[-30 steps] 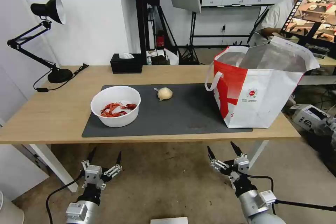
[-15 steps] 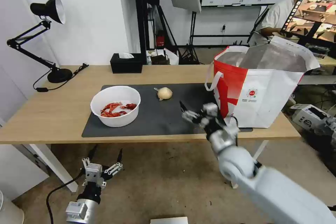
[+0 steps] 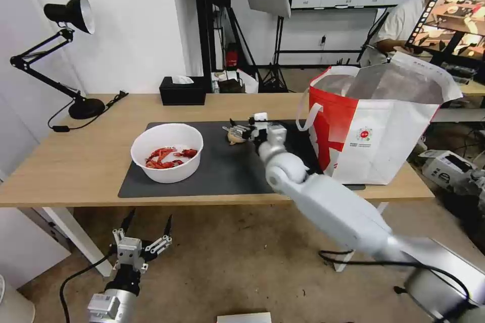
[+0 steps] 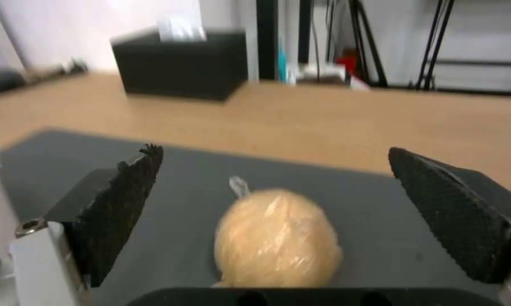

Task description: Pick up the trash from the table and place it into the takeout bag.

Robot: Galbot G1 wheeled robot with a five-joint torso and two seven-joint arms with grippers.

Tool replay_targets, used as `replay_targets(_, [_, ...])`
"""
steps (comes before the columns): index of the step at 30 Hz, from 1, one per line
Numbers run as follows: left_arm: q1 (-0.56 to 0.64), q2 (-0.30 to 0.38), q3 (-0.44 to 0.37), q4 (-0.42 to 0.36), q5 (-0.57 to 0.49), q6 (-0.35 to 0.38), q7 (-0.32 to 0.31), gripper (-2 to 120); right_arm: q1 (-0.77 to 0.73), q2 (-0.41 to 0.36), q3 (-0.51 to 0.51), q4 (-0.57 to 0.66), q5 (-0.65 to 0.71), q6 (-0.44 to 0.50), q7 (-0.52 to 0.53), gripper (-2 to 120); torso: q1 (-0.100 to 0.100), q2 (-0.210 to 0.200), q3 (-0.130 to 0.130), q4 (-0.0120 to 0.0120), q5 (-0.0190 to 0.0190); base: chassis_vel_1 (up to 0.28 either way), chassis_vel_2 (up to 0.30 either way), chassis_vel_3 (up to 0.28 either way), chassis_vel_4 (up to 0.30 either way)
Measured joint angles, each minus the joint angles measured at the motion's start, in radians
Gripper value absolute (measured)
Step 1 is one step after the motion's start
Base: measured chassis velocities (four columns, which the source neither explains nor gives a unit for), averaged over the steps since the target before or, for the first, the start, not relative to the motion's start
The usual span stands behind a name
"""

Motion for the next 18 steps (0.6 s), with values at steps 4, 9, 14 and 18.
replay_targets(4, [0.002,-0.001,-0.003,0.001,0.000,-0.005,0.002,100,0.038,0.070,-0.001,-0.119,-0.042,-0.038,-0.020,100,0.000,0.000,0.000,0.0001,0.0000,0.000,0.000,0.000,0.000])
replay_targets(9, [0.002,-0.002,-0.004,0.002,0.000,-0.007,0.002,100,0.067,0.121,0.002,-0.204,-0.075,-0.070,-0.050,100,0.000,0.000,0.000,0.0001,0.0000,0.000,0.000,0.000,0.000])
replay_targets(14, [0.004,0.002,-0.014,0.001,-0.001,-0.009,0.003,100,0.086,0.153,0.007,-0.267,-0.111,-0.107,-0.080,100,0.000,0.000,0.000,-0.0001,0.0001,0.000,0.000,0.000,0.000])
replay_targets(18, [0.007,0.002,-0.016,0.000,-0.001,-0.010,0.003,100,0.093,0.171,0.015,-0.305,-0.137,-0.121,-0.095,100,0.000,0.000,0.000,-0.0001,0.0001,0.000,0.000,0.000,0.000])
